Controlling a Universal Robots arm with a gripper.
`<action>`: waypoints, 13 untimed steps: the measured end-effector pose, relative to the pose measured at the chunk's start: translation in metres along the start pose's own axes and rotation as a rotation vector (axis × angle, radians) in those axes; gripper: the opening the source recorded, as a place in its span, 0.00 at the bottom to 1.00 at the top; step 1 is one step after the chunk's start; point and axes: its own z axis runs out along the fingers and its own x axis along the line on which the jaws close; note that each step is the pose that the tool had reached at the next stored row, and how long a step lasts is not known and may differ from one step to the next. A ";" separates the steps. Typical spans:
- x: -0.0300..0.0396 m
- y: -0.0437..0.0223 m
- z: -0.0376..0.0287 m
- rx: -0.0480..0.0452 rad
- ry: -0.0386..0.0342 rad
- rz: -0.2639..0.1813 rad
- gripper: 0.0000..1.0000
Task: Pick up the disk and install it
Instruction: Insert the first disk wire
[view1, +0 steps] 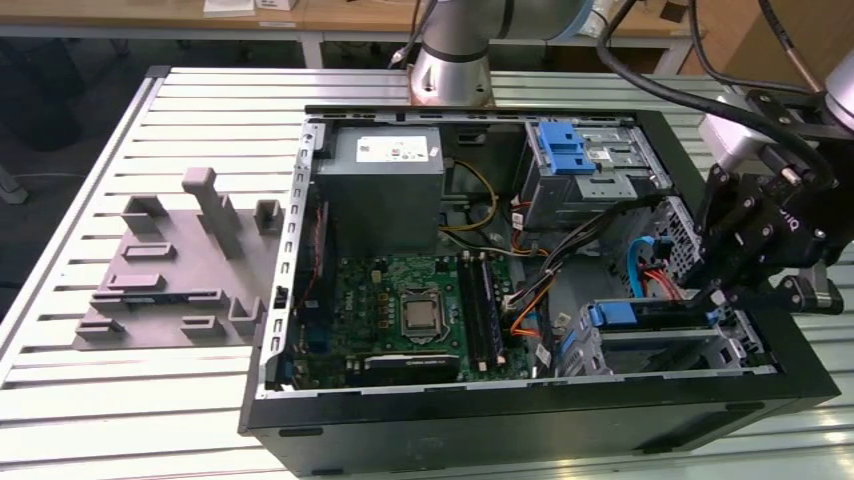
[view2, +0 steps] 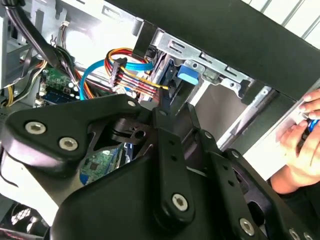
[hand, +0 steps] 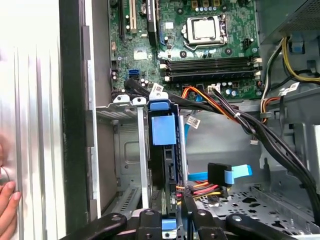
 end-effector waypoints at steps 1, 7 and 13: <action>0.0000 0.0000 0.0001 -0.0001 -0.0003 0.000 0.28; 0.0000 0.0000 -0.0001 0.0000 -0.0001 0.000 0.11; 0.0000 0.0000 -0.0002 -0.0001 -0.0001 0.000 0.11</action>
